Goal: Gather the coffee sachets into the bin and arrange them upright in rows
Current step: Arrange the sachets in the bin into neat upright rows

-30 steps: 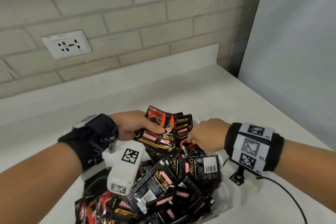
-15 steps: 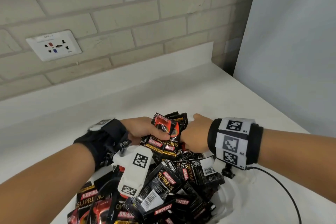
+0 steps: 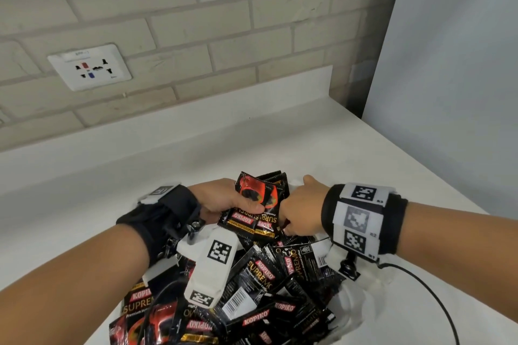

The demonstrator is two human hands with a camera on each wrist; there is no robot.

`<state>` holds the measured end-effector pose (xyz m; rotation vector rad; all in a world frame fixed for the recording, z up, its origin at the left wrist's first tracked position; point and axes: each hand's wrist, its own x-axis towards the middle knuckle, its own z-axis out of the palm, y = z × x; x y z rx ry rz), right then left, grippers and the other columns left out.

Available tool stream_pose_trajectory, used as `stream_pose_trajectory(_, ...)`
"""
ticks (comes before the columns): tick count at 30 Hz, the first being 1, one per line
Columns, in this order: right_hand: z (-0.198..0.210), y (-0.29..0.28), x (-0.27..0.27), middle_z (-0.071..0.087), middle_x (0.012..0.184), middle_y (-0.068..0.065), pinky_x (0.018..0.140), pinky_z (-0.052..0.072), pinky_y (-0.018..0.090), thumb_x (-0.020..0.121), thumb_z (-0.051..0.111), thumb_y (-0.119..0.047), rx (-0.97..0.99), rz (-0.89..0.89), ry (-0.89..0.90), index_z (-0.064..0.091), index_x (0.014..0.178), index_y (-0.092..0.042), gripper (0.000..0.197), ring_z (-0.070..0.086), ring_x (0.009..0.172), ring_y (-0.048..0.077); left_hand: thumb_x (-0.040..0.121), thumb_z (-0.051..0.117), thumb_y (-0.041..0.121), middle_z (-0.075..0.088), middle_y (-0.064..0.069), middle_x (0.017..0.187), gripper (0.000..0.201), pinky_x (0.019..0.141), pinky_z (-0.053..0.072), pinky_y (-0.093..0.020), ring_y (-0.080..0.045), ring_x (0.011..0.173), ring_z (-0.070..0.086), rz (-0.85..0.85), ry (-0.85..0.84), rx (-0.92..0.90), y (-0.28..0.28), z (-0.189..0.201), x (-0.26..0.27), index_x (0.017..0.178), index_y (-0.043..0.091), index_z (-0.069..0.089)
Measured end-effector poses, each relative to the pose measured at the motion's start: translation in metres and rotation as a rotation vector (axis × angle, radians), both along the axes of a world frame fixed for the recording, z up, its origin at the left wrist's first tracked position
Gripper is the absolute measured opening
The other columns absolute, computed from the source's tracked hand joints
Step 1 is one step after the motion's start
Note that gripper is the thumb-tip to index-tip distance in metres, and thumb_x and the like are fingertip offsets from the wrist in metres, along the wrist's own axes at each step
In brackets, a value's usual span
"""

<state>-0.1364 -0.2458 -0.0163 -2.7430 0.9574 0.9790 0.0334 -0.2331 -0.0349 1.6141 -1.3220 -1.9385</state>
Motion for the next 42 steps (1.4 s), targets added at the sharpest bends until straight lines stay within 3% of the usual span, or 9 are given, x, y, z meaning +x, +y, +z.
stream_pose_trajectory(5, 0.000, -0.003, 0.000, 0.055, 0.101, -0.001, 0.108, 0.014, 0.042, 0.098, 0.038, -0.037, 0.028, -0.031, 0.001, 0.054, 0.122, -0.015, 0.036, 0.046, 0.116, 0.021, 0.076, 0.068, 0.003, 0.072, -0.002, 0.072, 0.017, 0.066, 0.056, -0.026, -0.014, 0.065, 0.068, 0.068, -0.048, -0.009, 0.003, 0.006, -0.007, 0.091, 0.009, 0.063)
stream_pose_trajectory(7, 0.000, -0.003, -0.002, 0.049, 0.092, -0.003, 0.105, 0.017, 0.042, 0.097, 0.039, -0.038, 0.023, -0.030, -0.019, 0.055, 0.115, -0.013, 0.034, 0.049, 0.112, 0.022, 0.086, 0.057, -0.002, 0.071, -0.001, 0.071, 0.013, 0.065, 0.056, -0.025, -0.013, 0.065, 0.067, 0.102, -0.050, -0.010, 0.003, 0.005, -0.009, 0.091, 0.010, 0.062)
stream_pose_trajectory(18, 0.002, -0.007, -0.015, 0.058, 0.089, 0.003, 0.094, 0.029, 0.034, 0.098, 0.037, -0.022, 0.043, -0.051, -0.160, 0.057, 0.104, -0.003, 0.028, 0.052, 0.094, 0.022, 0.081, 0.061, 0.001, 0.068, -0.010, 0.089, 0.020, 0.071, 0.056, -0.029, -0.020, 0.077, 0.066, 0.189, 0.001, -0.070, 0.009, 0.008, -0.012, 0.100, 0.007, 0.062)
stream_pose_trajectory(20, 0.006, -0.011, -0.022, 0.066, 0.105, 0.008, 0.095, 0.041, 0.033, 0.098, 0.036, -0.017, 0.097, -0.105, -0.292, 0.060, 0.112, 0.002, 0.034, 0.060, 0.097, 0.023, 0.068, 0.069, 0.007, 0.071, -0.010, 0.086, 0.031, 0.070, 0.057, -0.029, -0.020, 0.075, 0.069, 0.196, 0.028, -0.081, 0.012, 0.013, -0.006, 0.098, 0.007, 0.064)
stream_pose_trajectory(24, 0.028, -0.013, -0.038, 0.065, 0.101, -0.003, 0.085, 0.045, 0.025, 0.098, 0.039, -0.032, 0.142, -0.188, -0.481, 0.064, 0.106, -0.008, 0.035, 0.060, 0.088, 0.013, 0.023, 0.095, 0.022, 0.073, -0.014, 0.084, 0.070, 0.056, 0.056, -0.027, -0.023, 0.071, 0.072, 0.288, 0.166, -0.123, 0.024, 0.027, 0.011, 0.087, 0.006, 0.072)
stream_pose_trajectory(27, 0.039, -0.009, -0.040, 0.060, 0.095, -0.009, 0.077, 0.044, 0.023, 0.091, 0.045, -0.047, 0.191, -0.270, -0.659, 0.059, 0.110, -0.019, 0.037, 0.056, 0.081, 0.006, 0.013, 0.096, 0.029, 0.073, -0.014, 0.086, 0.077, 0.055, 0.055, -0.027, -0.023, 0.071, 0.072, 0.418, 0.239, -0.238, 0.034, 0.038, 0.017, 0.084, 0.007, 0.074)
stream_pose_trajectory(33, 0.037, 0.016, -0.015, 0.057, 0.109, -0.002, 0.075, 0.056, 0.031, 0.078, 0.068, -0.035, 0.549, -0.487, -1.168, 0.042, 0.126, -0.023, 0.056, 0.064, 0.087, 0.012, 0.060, 0.074, 0.014, 0.072, -0.016, 0.089, 0.041, 0.061, 0.059, -0.031, -0.024, 0.073, 0.070, 0.559, 0.298, -0.402, 0.062, 0.058, -0.012, 0.099, 0.002, 0.067)
stream_pose_trajectory(37, 0.034, 0.027, -0.004, 0.064, 0.105, -0.006, 0.091, 0.050, 0.033, 0.075, 0.074, -0.019, 0.447, -0.447, -1.354, 0.053, 0.114, -0.019, 0.045, 0.062, 0.097, 0.007, 0.058, 0.071, 0.016, 0.068, -0.022, 0.103, 0.054, 0.074, 0.056, -0.034, -0.029, 0.084, 0.066, 0.646, 0.190, -0.556, 0.076, 0.058, -0.036, 0.108, -0.001, 0.062)
stream_pose_trajectory(42, 0.037, 0.031, -0.012, 0.061, 0.115, 0.006, 0.084, 0.053, 0.049, 0.086, 0.060, -0.006, 0.671, -0.551, -1.375, 0.049, 0.119, -0.019, 0.037, 0.063, 0.102, 0.023, 0.063, 0.066, 0.026, 0.068, -0.014, 0.106, 0.059, 0.073, 0.057, -0.035, -0.021, 0.081, 0.069, 0.712, 0.296, -0.500, 0.090, 0.060, -0.038, 0.118, 0.009, 0.055)
